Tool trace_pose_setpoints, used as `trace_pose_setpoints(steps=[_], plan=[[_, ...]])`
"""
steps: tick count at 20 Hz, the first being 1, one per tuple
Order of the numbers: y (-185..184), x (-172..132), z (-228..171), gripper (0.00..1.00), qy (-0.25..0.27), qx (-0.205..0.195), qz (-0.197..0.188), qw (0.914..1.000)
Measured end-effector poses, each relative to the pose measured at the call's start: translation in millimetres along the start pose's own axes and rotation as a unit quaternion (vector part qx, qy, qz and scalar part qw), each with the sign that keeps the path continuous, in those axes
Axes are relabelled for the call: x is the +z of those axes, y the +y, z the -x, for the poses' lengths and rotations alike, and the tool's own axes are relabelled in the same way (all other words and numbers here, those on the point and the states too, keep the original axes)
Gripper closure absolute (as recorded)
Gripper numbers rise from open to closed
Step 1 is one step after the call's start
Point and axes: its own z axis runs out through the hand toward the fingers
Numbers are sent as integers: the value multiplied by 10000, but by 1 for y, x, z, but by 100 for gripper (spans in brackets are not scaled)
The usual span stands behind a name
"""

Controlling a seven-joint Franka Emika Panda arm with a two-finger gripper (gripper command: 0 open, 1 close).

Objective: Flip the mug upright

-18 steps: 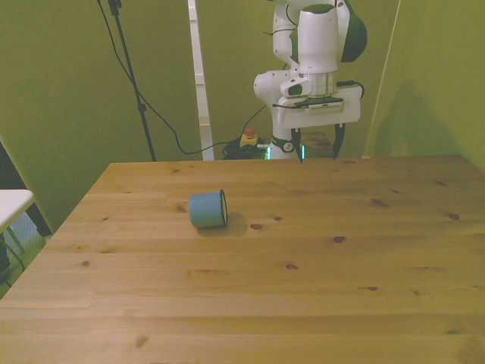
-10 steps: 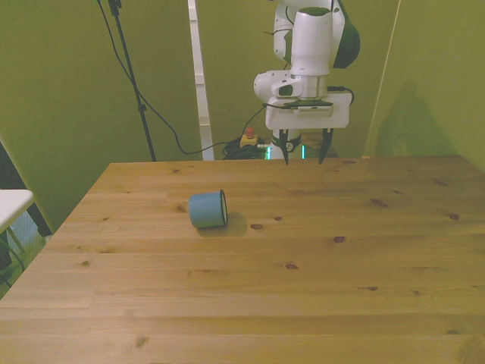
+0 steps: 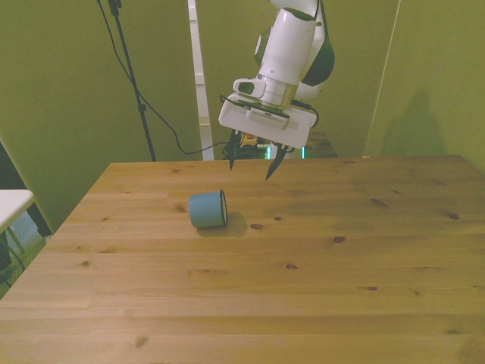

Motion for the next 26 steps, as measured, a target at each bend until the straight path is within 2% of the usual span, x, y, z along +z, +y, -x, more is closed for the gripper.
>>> trace_pose_setpoints(steps=[7,15,20,26], plan=[[-10,18,-10,0,547,-130,450,9974],[-13,31,-12,0,1246,-107,846,9885],[-24,43,-14,0,1359,-4,1001,9857],[-17,59,-25,0,1405,97,1179,9830]])
